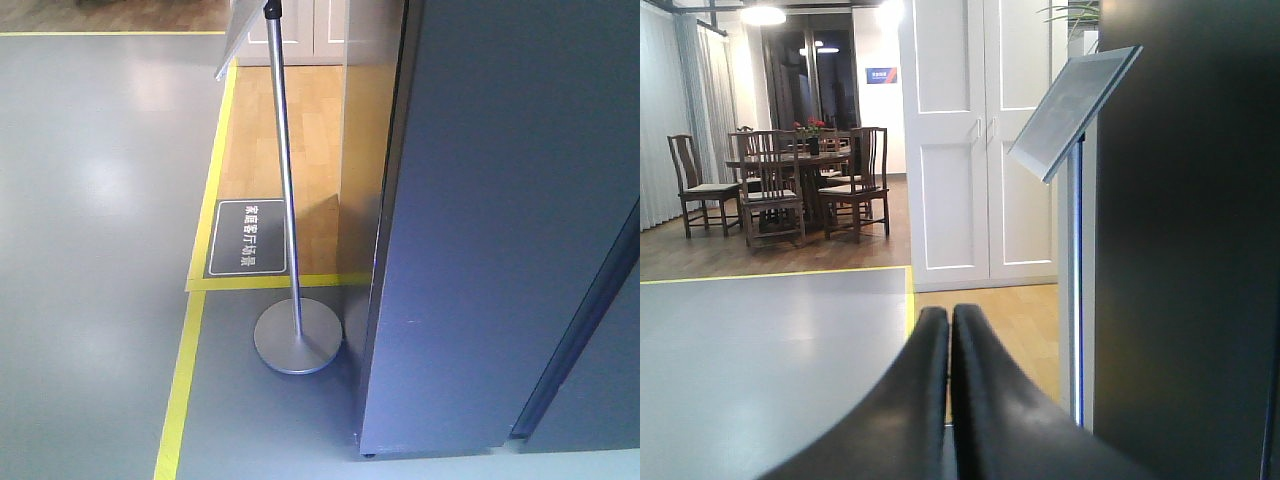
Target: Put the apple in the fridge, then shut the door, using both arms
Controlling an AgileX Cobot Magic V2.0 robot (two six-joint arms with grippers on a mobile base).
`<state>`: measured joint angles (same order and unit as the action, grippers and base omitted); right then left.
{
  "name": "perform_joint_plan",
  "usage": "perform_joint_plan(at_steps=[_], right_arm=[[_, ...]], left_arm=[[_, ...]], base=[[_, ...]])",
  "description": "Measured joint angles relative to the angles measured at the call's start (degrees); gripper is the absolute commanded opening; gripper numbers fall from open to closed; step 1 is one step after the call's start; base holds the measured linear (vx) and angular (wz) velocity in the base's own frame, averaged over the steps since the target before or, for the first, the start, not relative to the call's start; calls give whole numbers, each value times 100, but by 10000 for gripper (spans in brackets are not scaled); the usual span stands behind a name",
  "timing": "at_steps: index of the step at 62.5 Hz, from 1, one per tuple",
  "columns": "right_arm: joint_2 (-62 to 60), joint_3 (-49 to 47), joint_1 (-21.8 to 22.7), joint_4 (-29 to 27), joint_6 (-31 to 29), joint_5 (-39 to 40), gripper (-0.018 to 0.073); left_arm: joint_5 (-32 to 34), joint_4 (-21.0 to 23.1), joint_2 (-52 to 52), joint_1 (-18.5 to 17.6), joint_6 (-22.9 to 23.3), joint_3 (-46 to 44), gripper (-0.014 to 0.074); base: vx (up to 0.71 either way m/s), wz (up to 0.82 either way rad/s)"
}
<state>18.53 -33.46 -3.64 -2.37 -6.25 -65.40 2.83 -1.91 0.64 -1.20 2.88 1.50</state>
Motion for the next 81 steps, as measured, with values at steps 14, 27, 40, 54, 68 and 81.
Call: perform_joint_plan(at_steps=[14,27,40,54,68,81], right_arm=[[0,0,0,0,0,0,-4],[0,0,0,0,0,0,-4],[-55,43,0,0,0,55,-4],[-800,1237,0,5,-36,2333,-4],[-1598,2826,0,-137,-42,4995,-4],[-1901,3495,0,-354,-42,6457,-4]], left_arm=[[12,0,0,0,0,0,-6],[23,0,0,0,0,0,-6],[23,0,0,0,0,0,-6],[23,0,0,0,-6,0,-6],[23,0,0,0,-11,0,-6],[23,0,0,0,-11,0,-6]], base=[[0,0],[0,0],[0,0],[0,0],[0,0],[0,0]])
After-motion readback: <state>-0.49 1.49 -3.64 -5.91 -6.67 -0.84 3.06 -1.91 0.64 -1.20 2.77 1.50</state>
